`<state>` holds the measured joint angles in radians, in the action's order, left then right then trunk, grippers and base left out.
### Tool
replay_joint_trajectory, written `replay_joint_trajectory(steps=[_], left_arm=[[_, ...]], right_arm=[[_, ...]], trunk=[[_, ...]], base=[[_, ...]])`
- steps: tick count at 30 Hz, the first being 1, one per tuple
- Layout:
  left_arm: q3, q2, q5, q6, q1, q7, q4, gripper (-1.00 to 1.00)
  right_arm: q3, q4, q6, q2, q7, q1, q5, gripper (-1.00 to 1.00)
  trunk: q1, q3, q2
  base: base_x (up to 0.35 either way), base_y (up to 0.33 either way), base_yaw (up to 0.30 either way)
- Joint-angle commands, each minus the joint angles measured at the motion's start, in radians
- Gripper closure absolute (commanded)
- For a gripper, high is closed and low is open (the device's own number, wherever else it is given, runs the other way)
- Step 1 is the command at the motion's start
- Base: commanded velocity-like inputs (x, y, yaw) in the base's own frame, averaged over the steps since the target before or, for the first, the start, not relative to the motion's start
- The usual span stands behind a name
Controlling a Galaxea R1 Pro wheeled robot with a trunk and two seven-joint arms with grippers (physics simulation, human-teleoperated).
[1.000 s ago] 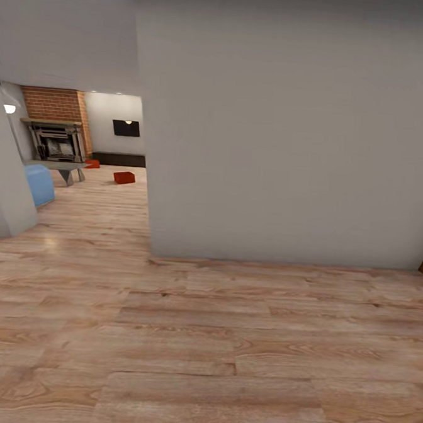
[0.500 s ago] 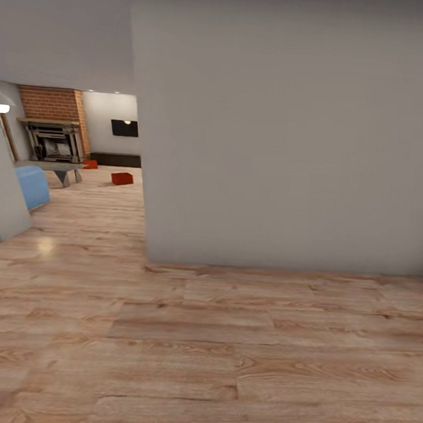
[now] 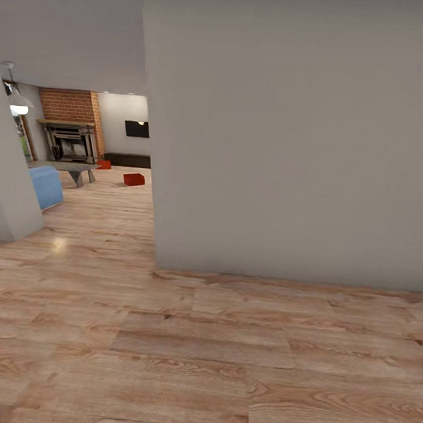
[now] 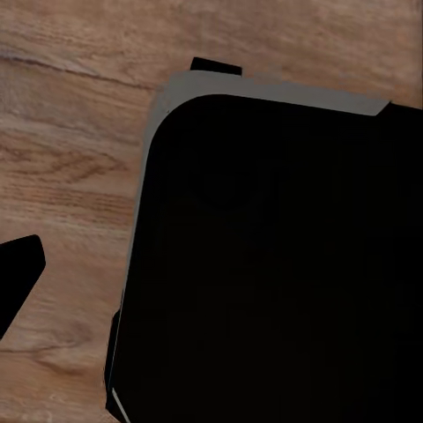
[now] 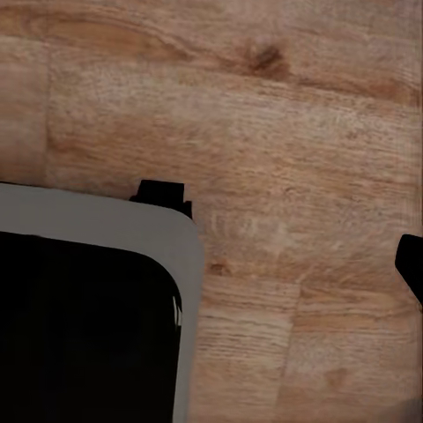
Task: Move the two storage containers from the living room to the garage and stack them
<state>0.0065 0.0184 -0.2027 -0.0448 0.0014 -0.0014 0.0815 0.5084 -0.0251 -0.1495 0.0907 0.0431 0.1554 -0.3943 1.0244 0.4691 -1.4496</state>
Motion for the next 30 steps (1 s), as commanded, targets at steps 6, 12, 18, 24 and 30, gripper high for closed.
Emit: replay_joint_trajectory(steps=[6, 12, 18, 24, 30], left_arm=[[0.001, 0.000, -0.006, -0.002, 0.000, 0.000, 0.000, -1.00], [0.000, 0.000, -0.006, -0.002, 0.000, 0.000, 0.001, -1.00], [0.000, 0.000, -0.006, -0.003, 0.000, 0.000, 0.001, -1.00], [0.000, 0.000, -0.006, -0.002, 0.000, 0.000, 0.000, -1.00], [-0.001, 0.000, -0.004, -0.004, 0.000, 0.000, 0.000, -1.00]], right_arm=[[0.007, -0.003, -0.006, 0.000, 0.004, 0.001, -0.012, -1.00], [0.004, -0.003, -0.007, 0.000, 0.004, 0.001, -0.011, -1.00], [0.005, -0.003, -0.007, 0.000, 0.004, 0.001, -0.012, -1.00], [0.004, -0.003, -0.006, 0.000, 0.004, 0.001, -0.012, -1.00], [0.004, -0.003, -0.006, 0.000, 0.004, 0.001, -0.012, -1.00]], trunk=[[0.001, 0.001, 0.000], [0.001, 0.001, 0.000], [0.001, 0.001, 0.000], [0.001, -0.002, 0.000], [0.001, -0.006, 0.000]], base=[[0.323, 0.000, 0.270], [0.323, 0.000, 0.272], [0.323, 0.000, 0.272], [0.323, 0.000, 0.272], [0.323, 0.000, 0.268]])
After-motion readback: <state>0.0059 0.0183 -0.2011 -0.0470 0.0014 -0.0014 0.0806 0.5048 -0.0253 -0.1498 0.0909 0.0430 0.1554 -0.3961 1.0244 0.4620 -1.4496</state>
